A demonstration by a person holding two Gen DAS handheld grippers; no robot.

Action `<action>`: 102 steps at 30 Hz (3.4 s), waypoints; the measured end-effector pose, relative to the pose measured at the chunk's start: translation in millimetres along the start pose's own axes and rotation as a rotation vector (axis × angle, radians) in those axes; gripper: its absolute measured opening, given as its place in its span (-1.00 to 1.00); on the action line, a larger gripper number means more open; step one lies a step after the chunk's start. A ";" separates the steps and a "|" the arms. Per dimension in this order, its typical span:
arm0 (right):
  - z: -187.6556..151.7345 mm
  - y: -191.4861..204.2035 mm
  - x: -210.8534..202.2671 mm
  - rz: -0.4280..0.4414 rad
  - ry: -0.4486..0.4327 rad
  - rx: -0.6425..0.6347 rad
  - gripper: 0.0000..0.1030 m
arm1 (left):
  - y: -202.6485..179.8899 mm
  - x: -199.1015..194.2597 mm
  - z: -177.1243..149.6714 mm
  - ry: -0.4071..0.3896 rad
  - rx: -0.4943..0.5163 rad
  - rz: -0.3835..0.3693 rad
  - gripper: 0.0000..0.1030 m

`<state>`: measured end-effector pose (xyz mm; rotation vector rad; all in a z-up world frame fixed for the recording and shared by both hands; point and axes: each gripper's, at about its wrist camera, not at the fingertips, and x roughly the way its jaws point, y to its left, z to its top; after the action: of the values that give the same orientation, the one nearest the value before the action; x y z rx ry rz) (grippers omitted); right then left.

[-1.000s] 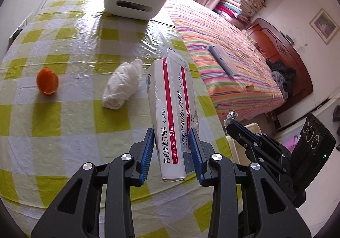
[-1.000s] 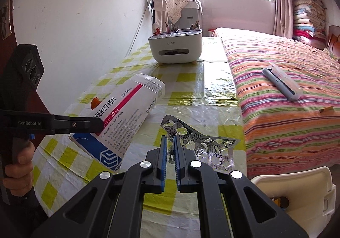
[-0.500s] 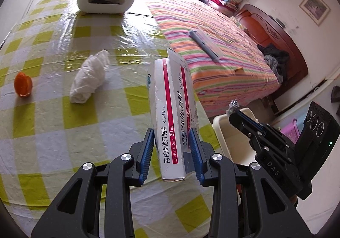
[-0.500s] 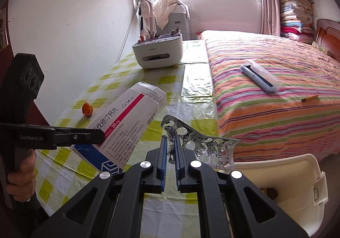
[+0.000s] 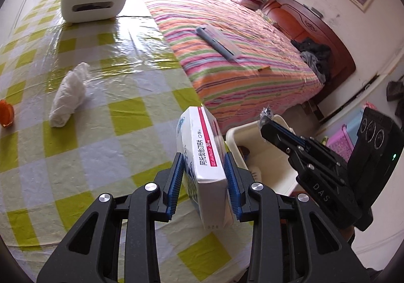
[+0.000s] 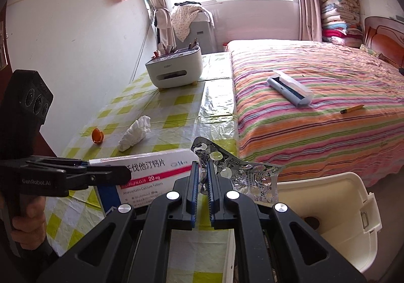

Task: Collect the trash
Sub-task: 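Carry the medicine box with the left tool while the right tool carries the blister pack to the basin, then open both tools over the basin to drop the blister pack and medicine box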

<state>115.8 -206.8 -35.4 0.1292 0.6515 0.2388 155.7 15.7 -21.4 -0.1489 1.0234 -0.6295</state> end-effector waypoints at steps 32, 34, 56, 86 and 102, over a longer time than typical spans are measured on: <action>-7.9 -65.6 -36.0 -0.055 -0.053 0.116 -0.87 | -71.6 16.6 -5.4 -0.027 0.142 -0.035 -0.39; -9.0 -69.3 -36.8 -0.054 -0.052 0.131 -0.86 | -73.5 19.1 -4.4 -0.025 0.142 -0.038 -0.39; -17.9 -110.5 -51.1 0.015 -0.084 0.280 -0.79 | -98.9 49.8 -3.0 0.018 0.155 -0.051 -0.38; -15.0 -128.1 -74.8 0.005 -0.216 0.355 0.38 | -108.0 34.7 4.3 -0.077 0.101 -0.083 0.60; -0.9 -89.8 -53.8 0.071 -0.183 0.303 0.38 | -74.7 8.2 15.8 -0.126 0.016 -0.048 0.61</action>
<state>89.9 -307.4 -22.1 0.4601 0.4981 0.1924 140.4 -52.4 10.6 -0.1971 0.8952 -0.6636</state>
